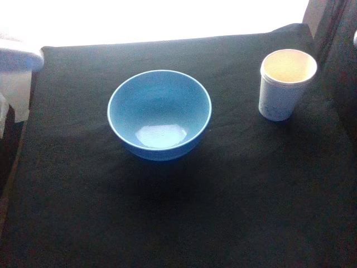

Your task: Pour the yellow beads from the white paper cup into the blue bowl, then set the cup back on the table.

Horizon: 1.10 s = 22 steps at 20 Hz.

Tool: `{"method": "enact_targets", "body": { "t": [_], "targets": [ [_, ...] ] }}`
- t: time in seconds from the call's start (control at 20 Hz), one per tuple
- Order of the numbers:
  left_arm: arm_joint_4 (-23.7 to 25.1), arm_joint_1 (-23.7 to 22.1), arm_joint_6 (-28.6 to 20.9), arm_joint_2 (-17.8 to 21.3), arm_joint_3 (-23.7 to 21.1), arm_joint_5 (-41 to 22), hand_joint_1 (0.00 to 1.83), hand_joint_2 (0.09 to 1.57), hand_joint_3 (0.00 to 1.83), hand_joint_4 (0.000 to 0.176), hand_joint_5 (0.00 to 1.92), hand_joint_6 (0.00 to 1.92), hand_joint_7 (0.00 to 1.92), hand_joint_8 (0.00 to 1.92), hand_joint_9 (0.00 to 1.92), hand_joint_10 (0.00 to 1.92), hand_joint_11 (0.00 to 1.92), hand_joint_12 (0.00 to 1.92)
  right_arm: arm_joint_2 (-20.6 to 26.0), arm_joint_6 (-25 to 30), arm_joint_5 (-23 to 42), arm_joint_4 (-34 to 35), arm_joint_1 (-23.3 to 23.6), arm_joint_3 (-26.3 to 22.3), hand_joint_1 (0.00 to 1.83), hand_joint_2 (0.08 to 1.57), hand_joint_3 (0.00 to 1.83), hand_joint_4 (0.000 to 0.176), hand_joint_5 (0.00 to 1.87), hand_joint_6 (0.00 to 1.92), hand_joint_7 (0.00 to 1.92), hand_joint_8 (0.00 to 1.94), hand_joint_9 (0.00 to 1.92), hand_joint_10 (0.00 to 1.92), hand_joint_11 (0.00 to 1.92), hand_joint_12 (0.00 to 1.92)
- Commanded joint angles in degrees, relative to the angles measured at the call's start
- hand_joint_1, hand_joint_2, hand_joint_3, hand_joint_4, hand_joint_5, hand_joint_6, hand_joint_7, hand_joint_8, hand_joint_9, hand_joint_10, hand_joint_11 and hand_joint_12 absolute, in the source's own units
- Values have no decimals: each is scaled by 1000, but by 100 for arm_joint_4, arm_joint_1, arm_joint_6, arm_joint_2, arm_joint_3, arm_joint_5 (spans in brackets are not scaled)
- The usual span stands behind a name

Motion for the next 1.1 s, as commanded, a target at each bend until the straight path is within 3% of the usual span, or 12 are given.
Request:
{"method": "enact_targets", "body": {
  "t": [0.0, 0.15, 0.2, 0.25, 0.3, 0.35, 0.45, 0.65, 0.7, 0.75, 0.8, 1.05],
  "targets": [
    [-192, -62, -38, 37, 39, -662, 381, 827, 22, 96, 25, 4, 73, 2, 47, 11, 0, 0, -2, 23, 651, 105, 50, 37, 579, 843, 7, 0, 84, 2, 212, 4, 179, 14, 0, 399],
    [-148, -68, -38, 31, 38, -624, 444, 827, 13, 91, 18, 0, 67, 4, 37, 4, 0, 0, -46, 27, 565, 105, 50, 62, 575, 835, 0, 21, 58, 0, 181, 5, 164, 2, 0, 275],
    [-136, -68, -38, 29, 35, -617, 462, 812, 5, 108, 30, 5, 69, 4, 33, 2, 0, 0, -51, 28, 515, 103, 50, 67, 582, 842, 1, 29, 14, 0, 158, 3, 147, 2, 0, 209],
    [-124, -68, -38, 22, 34, -606, 470, 808, 3, 109, 28, 3, 66, 2, 29, 0, 0, 0, -73, 30, 421, 102, 50, 83, 583, 841, 0, 31, 2, 0, 154, 2, 148, 1, 0, 256],
    [-112, -71, -38, 13, 35, -585, 491, 794, 0, 112, 29, 4, 55, 0, 16, 0, 0, 0, -116, 61, 344, 102, 50, 110, 613, 844, 1, 46, 0, 0, 145, 1, 141, 1, 0, 306],
    [-98, -76, -38, 5, 37, -566, 504, 812, 4, 91, 21, 0, 41, 0, 6, 0, 0, 0, -173, 113, 286, 102, 49, 149, 650, 821, 0, 61, 0, 0, 125, 0, 124, 0, 0, 321],
    [-70, -84, -38, -17, 37, -547, 533, 821, 7, 80, 30, 4, 47, 4, 14, 4, 0, 0, -336, 297, 182, 102, 49, 269, 724, 793, 0, 80, 0, 0, 76, 0, 94, 0, 0, 313],
    [-62, -91, -39, -36, 32, -548, 554, 835, 9, 78, 36, 3, 48, 1, 25, 6, 0, 0, -720, 749, 88, 187, 45, 510, 825, 744, 0, 60, 0, 0, 21, 2, 35, 0, 0, 166],
    [-62, -90, -39, -36, 31, -548, 553, 833, 7, 83, 36, 3, 41, 0, 20, 4, 0, 0, -812, 845, 88, 233, 31, 561, 821, 750, 0, 68, 0, 0, 14, 1, 34, 1, 0, 173],
    [-61, -90, -39, -36, 31, -548, 555, 849, 13, 79, 29, 0, 18, 0, 16, 2, 0, 0, -858, 870, 88, 295, -2, 577, 779, 765, 2, 52, 0, 0, 20, 1, 42, 2, 0, 224],
    [-52, -90, -39, -36, 29, -550, 563, 851, 11, 70, 19, 0, 20, 3, 14, 1, 0, 0, -911, 892, 89, 414, -103, 577, 735, 774, 3, 72, 0, 0, 4, 0, 27, 0, 0, 192],
    [-44, -90, -39, -40, 24, -547, 550, 854, 9, 62, 3, 0, 10, 0, 20, 2, 0, 0, -1102, 1054, 90, 665, -338, 643, 760, 803, 8, 70, 0, 0, 17, 4, 25, 2, 0, 200]
  ]
}}
